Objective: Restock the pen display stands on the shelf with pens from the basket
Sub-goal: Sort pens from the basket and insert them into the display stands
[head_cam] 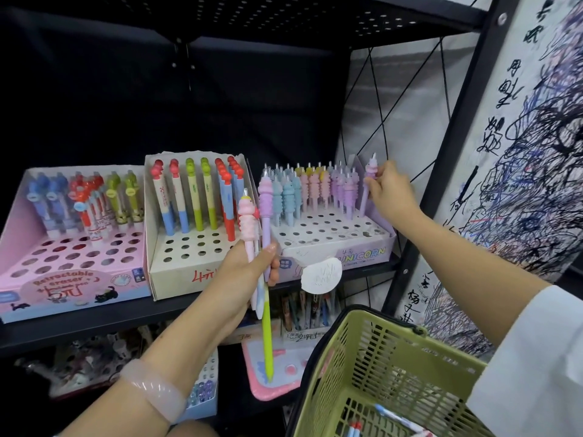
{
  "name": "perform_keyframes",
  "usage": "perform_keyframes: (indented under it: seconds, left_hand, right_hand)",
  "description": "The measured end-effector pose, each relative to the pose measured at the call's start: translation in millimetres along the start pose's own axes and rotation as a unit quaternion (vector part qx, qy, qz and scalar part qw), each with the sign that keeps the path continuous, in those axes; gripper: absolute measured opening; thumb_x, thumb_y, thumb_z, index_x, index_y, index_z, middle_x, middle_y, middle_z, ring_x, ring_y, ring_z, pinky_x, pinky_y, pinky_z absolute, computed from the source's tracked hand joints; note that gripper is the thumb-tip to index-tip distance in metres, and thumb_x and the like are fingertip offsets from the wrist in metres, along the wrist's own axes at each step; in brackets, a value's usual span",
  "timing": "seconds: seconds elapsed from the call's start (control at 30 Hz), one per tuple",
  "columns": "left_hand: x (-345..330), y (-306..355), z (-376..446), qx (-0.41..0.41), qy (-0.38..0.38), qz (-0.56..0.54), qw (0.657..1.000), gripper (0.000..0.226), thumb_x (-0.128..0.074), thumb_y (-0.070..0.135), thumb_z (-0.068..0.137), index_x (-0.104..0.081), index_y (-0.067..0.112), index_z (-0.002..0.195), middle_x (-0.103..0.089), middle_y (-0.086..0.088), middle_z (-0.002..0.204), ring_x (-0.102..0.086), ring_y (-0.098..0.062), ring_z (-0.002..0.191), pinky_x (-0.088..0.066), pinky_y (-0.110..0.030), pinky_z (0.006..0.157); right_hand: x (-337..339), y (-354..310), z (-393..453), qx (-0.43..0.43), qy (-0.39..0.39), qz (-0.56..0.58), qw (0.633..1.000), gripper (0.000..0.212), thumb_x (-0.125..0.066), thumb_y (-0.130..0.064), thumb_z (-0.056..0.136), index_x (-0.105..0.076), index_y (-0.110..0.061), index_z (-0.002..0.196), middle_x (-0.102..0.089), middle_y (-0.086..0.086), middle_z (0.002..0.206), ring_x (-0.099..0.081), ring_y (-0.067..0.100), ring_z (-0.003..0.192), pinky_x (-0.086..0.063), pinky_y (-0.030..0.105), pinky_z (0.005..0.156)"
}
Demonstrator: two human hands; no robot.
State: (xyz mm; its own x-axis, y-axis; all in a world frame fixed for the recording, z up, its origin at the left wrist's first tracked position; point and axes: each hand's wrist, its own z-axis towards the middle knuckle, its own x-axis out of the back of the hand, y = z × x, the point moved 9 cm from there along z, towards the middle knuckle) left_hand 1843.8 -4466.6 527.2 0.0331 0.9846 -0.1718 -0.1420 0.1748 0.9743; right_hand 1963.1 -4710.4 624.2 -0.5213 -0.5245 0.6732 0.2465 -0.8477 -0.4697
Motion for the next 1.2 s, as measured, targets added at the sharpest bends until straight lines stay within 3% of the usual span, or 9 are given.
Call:
perform_keyframes:
  seconds: [0.37, 0.43, 0.53, 0.57, 0.63, 0.73, 0.83, 1.03, 1.2]
  left_hand:
    - [-1.9, -3.8, -4.1, -0.003, -0.020, 0.004, 1.000, 0.015, -0.051, 0.019, 0.093, -0.055, 0.012, 0.080, -0.055, 0.009, 0.054, -0.048, -0.006, 0.048, -0.045, -0.019, 0.054]
    - [-1.6, -4.7, -4.4, 0.001, -0.020, 0.009, 1.000, 0.015, -0.052, 0.020, 0.093, -0.055, 0.012, 0.082, -0.056, 0.009, 0.055, -0.048, -0.007, 0.049, -0.044, -0.020, 0.057]
    - [-1.6, -5.4, -5.4, 0.006, -0.020, 0.008, 1.000, 0.012, -0.051, 0.019, 0.094, -0.056, 0.012, 0.085, -0.057, 0.009, 0.055, -0.049, -0.006, 0.049, -0.044, -0.022, 0.058]
    - [-1.9, -4.5, -6.0, 0.005, -0.021, 0.008, 1.000, 0.012, -0.051, 0.018, 0.094, -0.056, 0.012, 0.086, -0.057, 0.009, 0.055, -0.049, -0.006, 0.049, -0.044, -0.022, 0.058]
    - [-2.7, -2.4, -7.3, 0.002, -0.023, 0.008, 1.000, 0.012, -0.051, 0.018, 0.094, -0.056, 0.012, 0.086, -0.057, 0.009, 0.055, -0.049, -0.006, 0.049, -0.044, -0.023, 0.059]
    - [-4.0, 1.1, -9.3, -0.003, -0.023, 0.011, 1.000, 0.012, -0.051, 0.018, 0.094, -0.055, 0.011, 0.086, -0.056, 0.010, 0.055, -0.049, -0.007, 0.049, -0.044, -0.024, 0.061]
    - [-4.7, 4.7, -12.1, -0.008, -0.026, 0.009, 1.000, 0.012, -0.050, 0.017, 0.095, -0.055, 0.010, 0.087, -0.057, 0.009, 0.056, -0.050, -0.007, 0.049, -0.046, -0.022, 0.059]
    - [0.1, 7.3, -16.0, -0.006, -0.021, -0.007, 1.000, 0.017, -0.047, 0.015, 0.096, -0.058, 0.012, 0.084, -0.058, 0.008, 0.057, -0.052, -0.006, 0.052, -0.047, -0.019, 0.056]
    - [2.0, 6.9, -14.1, -0.003, -0.014, -0.026, 1.000, 0.012, -0.043, 0.007, 0.097, -0.054, 0.009, 0.094, -0.060, 0.004, 0.056, -0.053, -0.008, 0.050, -0.045, -0.019, 0.050]
  right_hand:
    - [-38.6, 13.8, 2.9, -0.063, -0.158, -0.082, 0.982, 0.026, -0.048, -0.013, 0.096, -0.049, 0.003, 0.117, -0.061, 0.023, 0.105, -0.053, 0.028, 0.082, -0.038, 0.031, 0.065]
    - [-34.7, 11.6, 0.0, -0.068, -0.151, -0.090, 0.982, 0.025, -0.049, -0.011, 0.094, -0.048, 0.004, 0.114, -0.060, 0.024, 0.104, -0.048, 0.026, 0.079, -0.035, 0.029, 0.064]
    - [-13.6, -7.0, -5.1, -0.055, -0.061, -0.075, 0.994, 0.021, -0.050, -0.009, 0.091, -0.048, 0.002, 0.110, -0.059, 0.020, 0.098, -0.048, 0.027, 0.078, -0.036, 0.032, 0.064]
    - [-11.3, -17.9, -9.8, -0.046, -0.051, -0.051, 0.996, 0.021, -0.049, -0.010, 0.092, -0.049, -0.001, 0.110, -0.059, 0.015, 0.098, -0.050, 0.027, 0.079, -0.041, 0.034, 0.065]
    - [-24.5, -45.7, -26.4, -0.035, -0.123, 0.074, 0.989, 0.019, -0.049, -0.016, 0.094, -0.054, -0.009, 0.111, -0.060, 0.003, 0.098, -0.056, 0.019, 0.080, -0.052, 0.037, 0.072]
    - [-47.0, -101.5, -65.3, -0.037, -0.275, 0.298, 0.913, 0.014, -0.049, -0.026, 0.096, -0.059, -0.018, 0.101, -0.064, -0.003, 0.088, -0.061, 0.007, 0.072, -0.054, 0.020, 0.061]
    - [-50.2, -137.3, -86.2, -0.012, -0.308, 0.354, 0.883, 0.013, -0.053, -0.031, 0.094, -0.061, -0.021, 0.093, -0.064, -0.010, 0.077, -0.063, -0.001, 0.067, -0.051, 0.015, 0.059]
    - [-50.2, -142.4, -89.8, -0.032, -0.283, 0.398, 0.872, 0.019, -0.048, -0.020, 0.097, -0.059, -0.013, 0.083, -0.063, -0.003, 0.078, -0.057, 0.004, 0.066, -0.052, 0.015, 0.061]
    - [-11.4, -101.6, -52.0, -0.076, -0.149, 0.419, 0.893, 0.020, -0.043, -0.018, 0.099, -0.056, -0.008, 0.088, -0.062, 0.005, 0.081, -0.063, 0.011, 0.066, -0.056, 0.021, 0.064]
